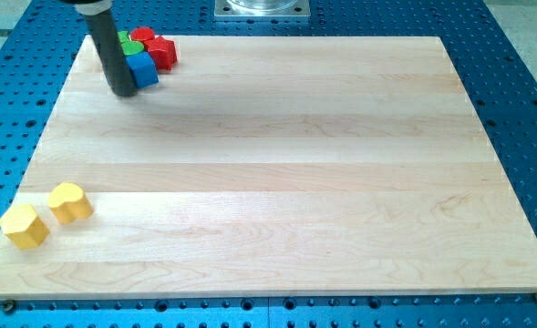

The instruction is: Push the hexagon into the heart

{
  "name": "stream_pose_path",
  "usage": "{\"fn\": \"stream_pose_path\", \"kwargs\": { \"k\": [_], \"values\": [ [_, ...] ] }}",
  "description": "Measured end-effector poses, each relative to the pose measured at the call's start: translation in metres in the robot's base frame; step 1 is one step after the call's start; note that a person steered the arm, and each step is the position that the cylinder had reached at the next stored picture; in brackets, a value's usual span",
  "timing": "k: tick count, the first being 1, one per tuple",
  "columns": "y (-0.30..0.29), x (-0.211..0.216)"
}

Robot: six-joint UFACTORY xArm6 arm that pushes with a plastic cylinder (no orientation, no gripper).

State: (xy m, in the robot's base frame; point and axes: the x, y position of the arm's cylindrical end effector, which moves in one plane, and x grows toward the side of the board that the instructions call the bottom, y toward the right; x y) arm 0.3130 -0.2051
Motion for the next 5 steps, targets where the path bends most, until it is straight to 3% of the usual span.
{"fn": "stream_pose_path", "kwargs": {
  "k": [2, 3, 4, 5],
  "values": [
    [0.056, 0.223],
    [-0.04, 0.289],
    [-0.099, 0.286],
    [-0.086, 0.28]
  ]
}}
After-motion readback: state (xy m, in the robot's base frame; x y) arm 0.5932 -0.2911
